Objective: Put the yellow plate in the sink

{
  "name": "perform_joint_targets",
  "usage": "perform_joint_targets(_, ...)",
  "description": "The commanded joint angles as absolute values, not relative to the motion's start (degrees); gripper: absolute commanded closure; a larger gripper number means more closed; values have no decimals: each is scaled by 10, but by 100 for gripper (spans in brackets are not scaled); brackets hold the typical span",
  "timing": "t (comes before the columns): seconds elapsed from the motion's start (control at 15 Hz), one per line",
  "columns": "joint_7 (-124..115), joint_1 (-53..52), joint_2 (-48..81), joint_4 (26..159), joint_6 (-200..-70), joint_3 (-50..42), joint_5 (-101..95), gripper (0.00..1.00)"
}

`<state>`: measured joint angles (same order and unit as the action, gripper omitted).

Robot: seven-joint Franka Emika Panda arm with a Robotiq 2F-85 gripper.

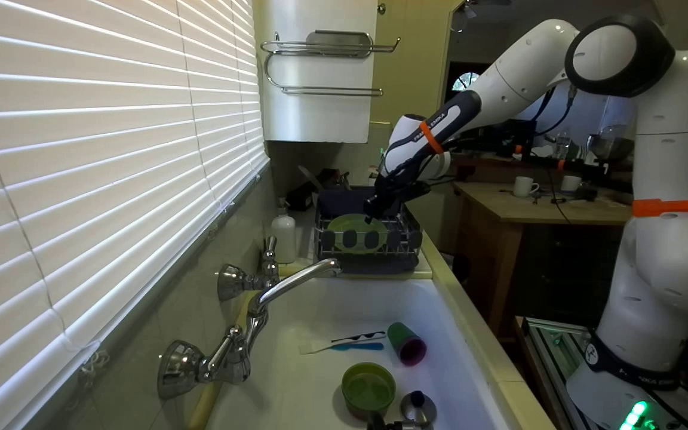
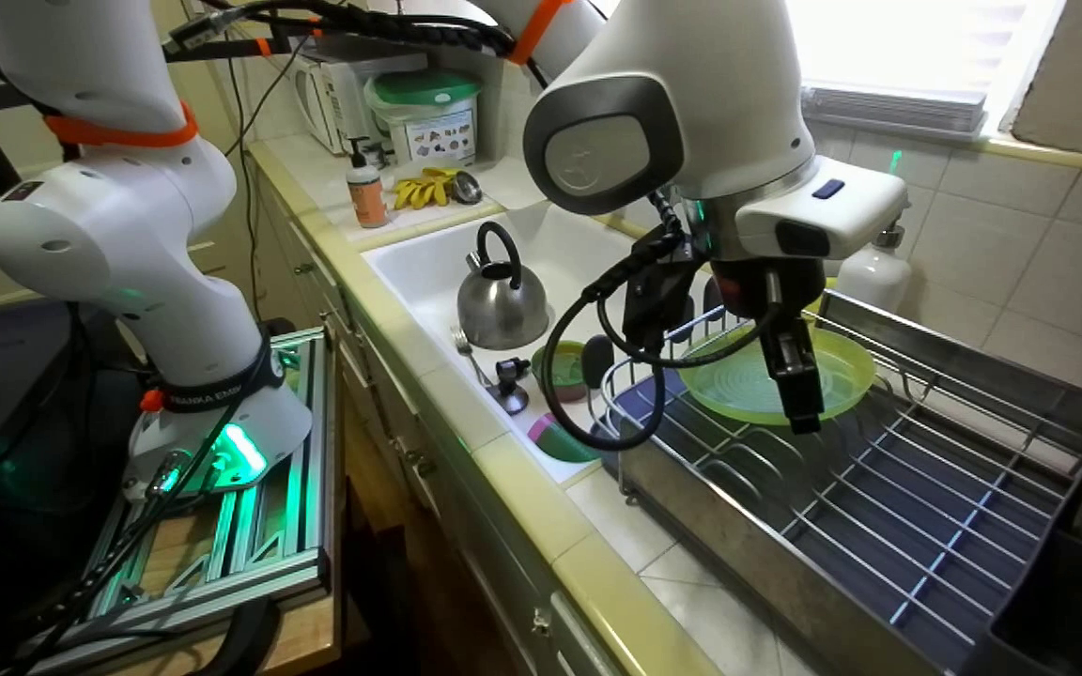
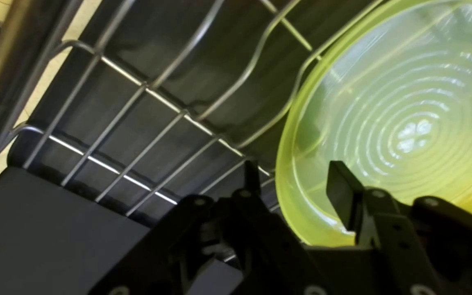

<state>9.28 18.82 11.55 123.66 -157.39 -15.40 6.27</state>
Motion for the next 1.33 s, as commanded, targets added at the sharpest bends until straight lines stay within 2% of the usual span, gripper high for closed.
perform_joint_targets(0.0, 106, 201, 135, 1224, -1590, -143, 81, 61)
perform_joint_targets(0.07, 105, 202, 137, 1222, -1590, -142, 81, 63)
perform_joint_targets(0.27, 99, 202, 138, 1219, -1588, -142, 77, 87)
perform_joint_targets(0.4, 97, 201, 136, 1218, -1589, -144, 73, 100)
perform_joint_targets(1.27, 91, 201, 76, 1231, -1600, -156, 60, 99)
